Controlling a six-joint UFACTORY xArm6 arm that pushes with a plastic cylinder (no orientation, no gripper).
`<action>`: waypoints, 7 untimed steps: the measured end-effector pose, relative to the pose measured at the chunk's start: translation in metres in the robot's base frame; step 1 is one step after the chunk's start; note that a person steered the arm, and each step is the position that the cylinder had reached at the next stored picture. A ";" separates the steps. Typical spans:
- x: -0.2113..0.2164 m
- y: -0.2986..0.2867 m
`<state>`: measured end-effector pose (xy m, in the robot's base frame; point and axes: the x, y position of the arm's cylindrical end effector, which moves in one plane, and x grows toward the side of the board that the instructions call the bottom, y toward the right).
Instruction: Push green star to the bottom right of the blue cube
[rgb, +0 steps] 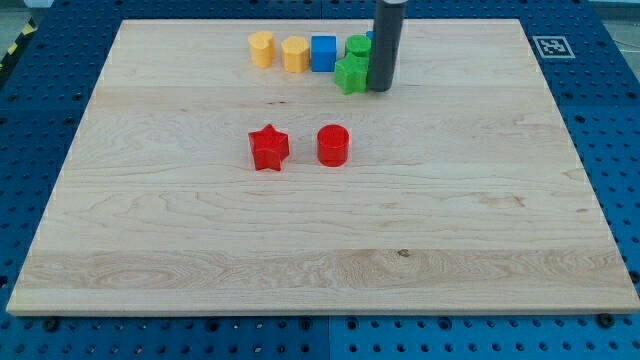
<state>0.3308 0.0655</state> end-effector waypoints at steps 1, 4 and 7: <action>0.000 -0.018; 0.047 0.065; 0.075 0.083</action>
<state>0.4060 0.1489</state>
